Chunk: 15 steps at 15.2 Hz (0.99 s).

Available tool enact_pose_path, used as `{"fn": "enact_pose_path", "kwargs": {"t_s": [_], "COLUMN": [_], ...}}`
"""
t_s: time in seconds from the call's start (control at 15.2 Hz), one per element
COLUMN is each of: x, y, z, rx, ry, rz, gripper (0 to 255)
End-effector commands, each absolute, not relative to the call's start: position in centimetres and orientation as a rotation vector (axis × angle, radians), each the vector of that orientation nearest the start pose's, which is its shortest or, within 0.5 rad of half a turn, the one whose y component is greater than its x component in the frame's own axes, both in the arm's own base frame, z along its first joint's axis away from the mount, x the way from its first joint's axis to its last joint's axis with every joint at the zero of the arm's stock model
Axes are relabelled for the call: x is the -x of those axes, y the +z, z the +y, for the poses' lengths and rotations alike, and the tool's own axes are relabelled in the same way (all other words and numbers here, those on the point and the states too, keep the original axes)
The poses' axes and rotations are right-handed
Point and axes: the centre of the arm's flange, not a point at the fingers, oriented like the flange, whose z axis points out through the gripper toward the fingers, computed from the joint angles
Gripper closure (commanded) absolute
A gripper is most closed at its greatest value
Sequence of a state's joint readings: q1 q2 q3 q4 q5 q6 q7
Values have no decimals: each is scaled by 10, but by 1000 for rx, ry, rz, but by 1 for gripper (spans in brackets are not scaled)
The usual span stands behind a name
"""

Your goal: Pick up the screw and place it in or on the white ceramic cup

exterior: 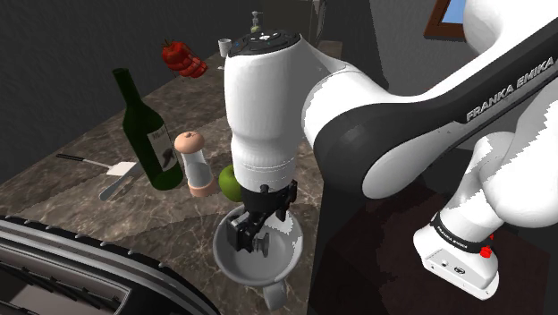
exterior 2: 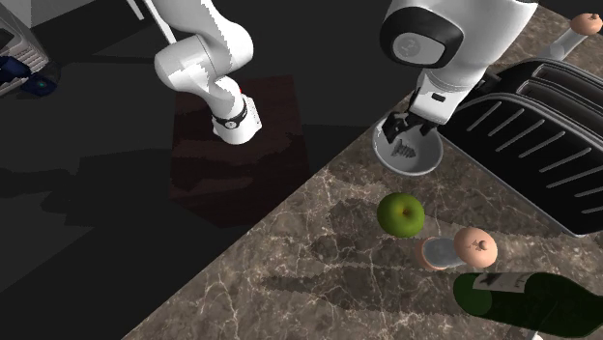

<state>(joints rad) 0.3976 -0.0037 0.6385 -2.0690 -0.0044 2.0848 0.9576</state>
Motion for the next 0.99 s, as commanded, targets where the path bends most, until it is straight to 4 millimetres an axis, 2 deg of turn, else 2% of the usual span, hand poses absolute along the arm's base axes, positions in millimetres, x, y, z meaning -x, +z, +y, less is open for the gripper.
{"fn": "enact_pose_path", "kwargs": {"t_s": [0.0,0.13,0.4,0.92], "x": [-280,-280,-279,-279], "y": [434,434,484,484], "z": [472,472,471,471], "rx": [3127,3127,3127,3127], "ry": [-24,-24,-24,-24], "rz": [-126,-126,-126,-126], "gripper": [0,0,0,0]}}
